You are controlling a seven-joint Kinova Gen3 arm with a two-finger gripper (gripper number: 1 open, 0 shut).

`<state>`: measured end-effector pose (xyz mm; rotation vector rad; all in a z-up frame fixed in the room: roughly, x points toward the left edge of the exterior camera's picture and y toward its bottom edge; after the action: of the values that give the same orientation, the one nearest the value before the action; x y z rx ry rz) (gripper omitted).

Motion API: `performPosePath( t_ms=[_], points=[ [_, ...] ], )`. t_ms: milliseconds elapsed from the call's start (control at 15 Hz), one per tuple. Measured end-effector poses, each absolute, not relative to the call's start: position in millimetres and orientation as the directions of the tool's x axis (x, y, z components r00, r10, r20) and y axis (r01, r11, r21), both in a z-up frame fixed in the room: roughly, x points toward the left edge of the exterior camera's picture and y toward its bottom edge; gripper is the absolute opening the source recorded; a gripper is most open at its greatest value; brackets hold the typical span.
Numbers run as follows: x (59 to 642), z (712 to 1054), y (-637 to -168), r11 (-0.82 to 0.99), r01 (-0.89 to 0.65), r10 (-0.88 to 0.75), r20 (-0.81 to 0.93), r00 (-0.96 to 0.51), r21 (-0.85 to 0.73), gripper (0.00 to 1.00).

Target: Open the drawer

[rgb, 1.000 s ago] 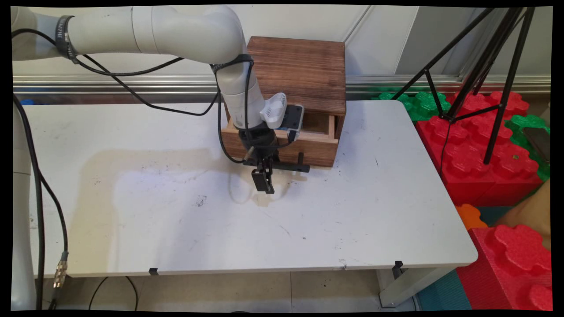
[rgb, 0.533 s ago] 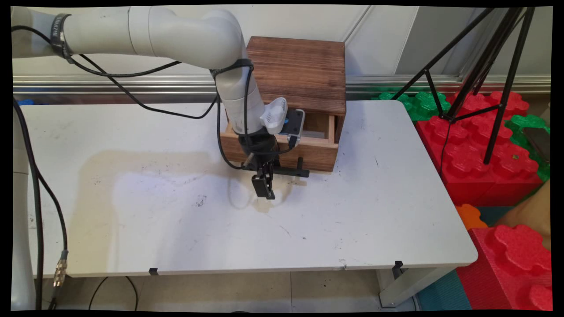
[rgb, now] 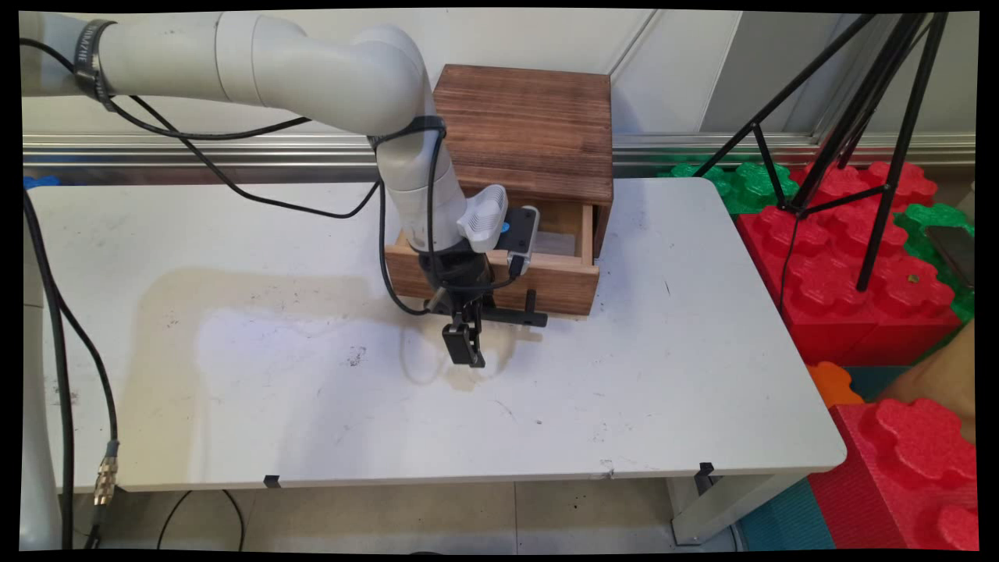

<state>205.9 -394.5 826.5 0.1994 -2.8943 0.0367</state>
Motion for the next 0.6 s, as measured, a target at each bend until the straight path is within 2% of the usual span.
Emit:
performPosePath(
  t_ms=[600],
  points=[
    [197,828,-374,0.991,-0.137,-0.132,0.251,-0.959,-0.001,1.0]
  ],
)
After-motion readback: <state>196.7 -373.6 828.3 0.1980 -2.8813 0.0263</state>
